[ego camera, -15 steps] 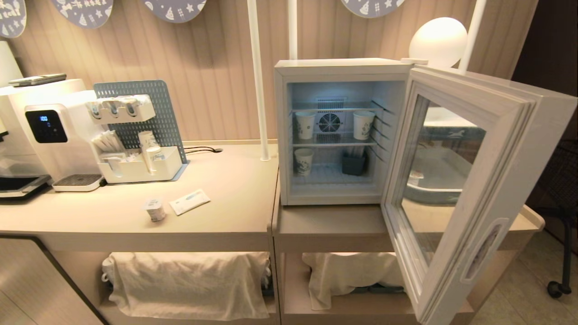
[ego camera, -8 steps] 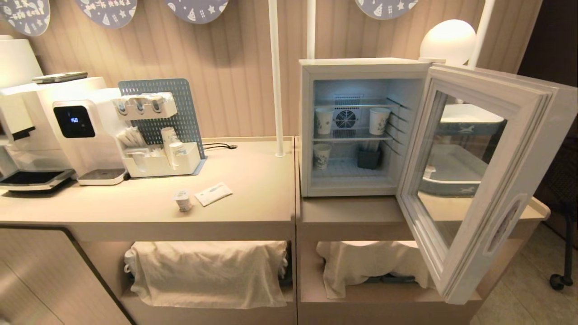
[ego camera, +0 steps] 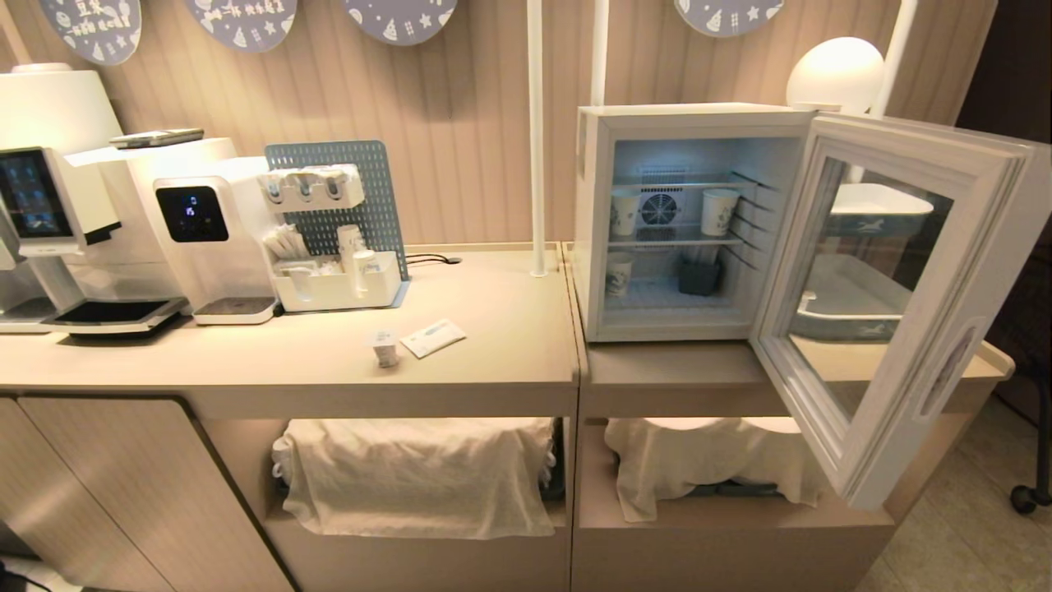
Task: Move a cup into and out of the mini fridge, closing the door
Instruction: Put the yoghurt in the freezer
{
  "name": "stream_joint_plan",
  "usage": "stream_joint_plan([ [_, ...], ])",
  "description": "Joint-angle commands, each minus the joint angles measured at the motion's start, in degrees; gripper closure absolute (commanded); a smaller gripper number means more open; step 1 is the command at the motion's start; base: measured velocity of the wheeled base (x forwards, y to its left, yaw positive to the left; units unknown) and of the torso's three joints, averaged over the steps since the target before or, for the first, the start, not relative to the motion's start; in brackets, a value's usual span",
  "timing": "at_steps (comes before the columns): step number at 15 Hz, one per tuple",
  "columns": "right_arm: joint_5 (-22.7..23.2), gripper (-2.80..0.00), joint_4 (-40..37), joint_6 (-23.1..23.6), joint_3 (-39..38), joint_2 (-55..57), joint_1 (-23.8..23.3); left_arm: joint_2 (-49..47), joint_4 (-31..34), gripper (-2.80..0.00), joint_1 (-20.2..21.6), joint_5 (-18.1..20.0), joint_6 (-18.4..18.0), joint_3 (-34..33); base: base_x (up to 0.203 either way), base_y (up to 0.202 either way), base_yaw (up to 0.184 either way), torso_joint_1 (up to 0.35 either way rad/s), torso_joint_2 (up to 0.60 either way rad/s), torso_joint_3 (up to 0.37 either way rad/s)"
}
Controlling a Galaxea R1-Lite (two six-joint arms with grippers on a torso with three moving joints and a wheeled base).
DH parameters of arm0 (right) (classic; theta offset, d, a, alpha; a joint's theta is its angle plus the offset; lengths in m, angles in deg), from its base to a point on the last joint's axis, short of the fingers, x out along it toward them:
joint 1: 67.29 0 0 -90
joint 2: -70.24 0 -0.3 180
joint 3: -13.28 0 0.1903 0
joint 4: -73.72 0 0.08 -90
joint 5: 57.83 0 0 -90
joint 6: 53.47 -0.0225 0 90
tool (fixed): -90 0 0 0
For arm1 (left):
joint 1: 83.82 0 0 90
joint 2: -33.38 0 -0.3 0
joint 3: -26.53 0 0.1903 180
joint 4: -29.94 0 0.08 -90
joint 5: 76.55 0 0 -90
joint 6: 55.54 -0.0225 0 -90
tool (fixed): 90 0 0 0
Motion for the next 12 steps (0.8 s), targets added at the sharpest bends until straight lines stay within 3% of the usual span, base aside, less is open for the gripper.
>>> stream_joint_plan([
  [1, 0.0, 0.00, 0.0, 0.0, 0.0, 0.1, 0.0, 0.0, 0.3, 0.00, 0.0, 0.0, 0.0, 0.1, 0.000, 0.175, -0.006, 0.002, 0.00, 0.010],
  [12, 0.0, 0.00, 0.0, 0.0, 0.0, 0.1, 0.0, 0.0, 0.4, 0.00, 0.0, 0.2, -0.1, 0.2, 0.000, 0.189, 0.001, 0.004, 0.00, 0.002],
])
